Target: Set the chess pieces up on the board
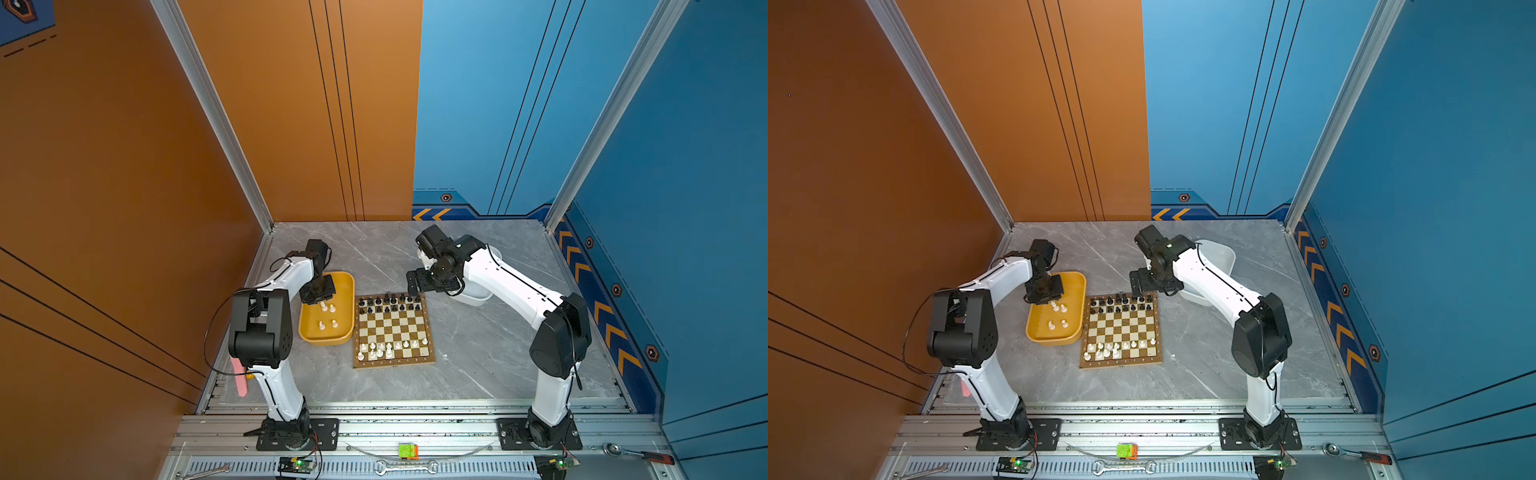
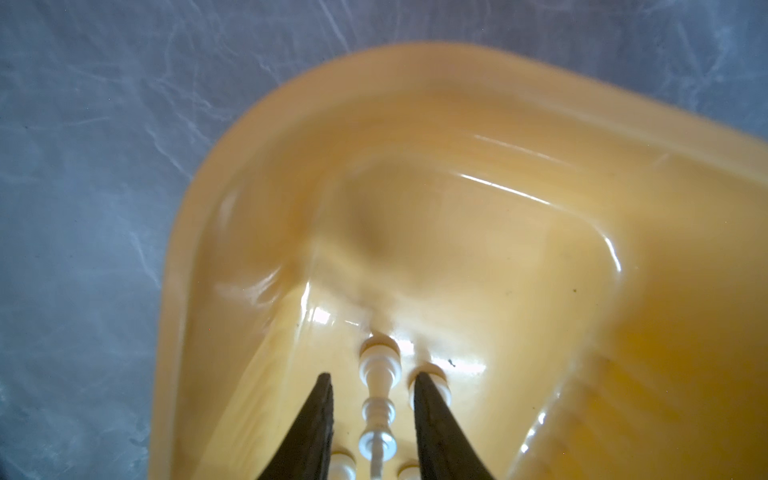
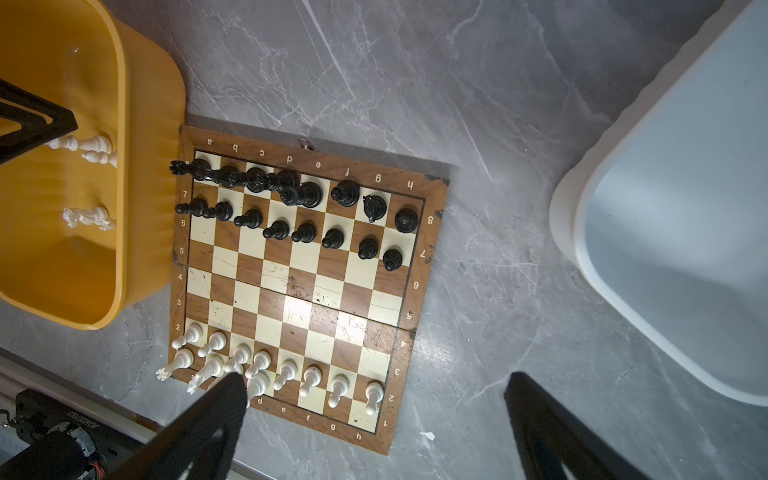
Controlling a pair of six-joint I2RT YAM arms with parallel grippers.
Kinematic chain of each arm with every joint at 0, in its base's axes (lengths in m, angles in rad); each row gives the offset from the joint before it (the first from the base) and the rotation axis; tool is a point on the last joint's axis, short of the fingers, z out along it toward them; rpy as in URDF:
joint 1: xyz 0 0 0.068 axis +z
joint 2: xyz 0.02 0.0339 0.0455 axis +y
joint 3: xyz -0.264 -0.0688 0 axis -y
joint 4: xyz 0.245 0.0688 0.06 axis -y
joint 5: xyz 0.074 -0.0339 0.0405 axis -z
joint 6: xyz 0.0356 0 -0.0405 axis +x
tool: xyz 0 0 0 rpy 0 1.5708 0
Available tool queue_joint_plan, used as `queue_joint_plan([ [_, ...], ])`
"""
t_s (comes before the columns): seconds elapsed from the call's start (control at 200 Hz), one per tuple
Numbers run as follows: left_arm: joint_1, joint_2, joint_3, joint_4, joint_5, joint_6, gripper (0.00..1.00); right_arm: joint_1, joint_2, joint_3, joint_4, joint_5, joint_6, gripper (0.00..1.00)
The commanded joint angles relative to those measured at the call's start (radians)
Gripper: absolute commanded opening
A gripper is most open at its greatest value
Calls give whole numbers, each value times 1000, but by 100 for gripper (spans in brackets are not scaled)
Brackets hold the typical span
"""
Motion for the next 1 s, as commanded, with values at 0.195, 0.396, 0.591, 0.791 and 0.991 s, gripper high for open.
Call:
queue_joint_plan([
  [0.195,-8,1,-13,-8,21,-6,34,-4,9,18,-38,-2,-9,100],
  [0.396,-8,-6,-30,-8,19,-5,32,1,7,18,-40,2,-7,100],
  [0.591,-8,-14,-40,-7,17,2,26,12,3,18,-41,10,-1,100],
  [0.791,-8,-13,-31,-6,12,9,16,19,7,18,-39,19,3,100],
  [0.991,-7,-28,-35,-8,27,13,10,22,3,18,-41,29,9,100],
])
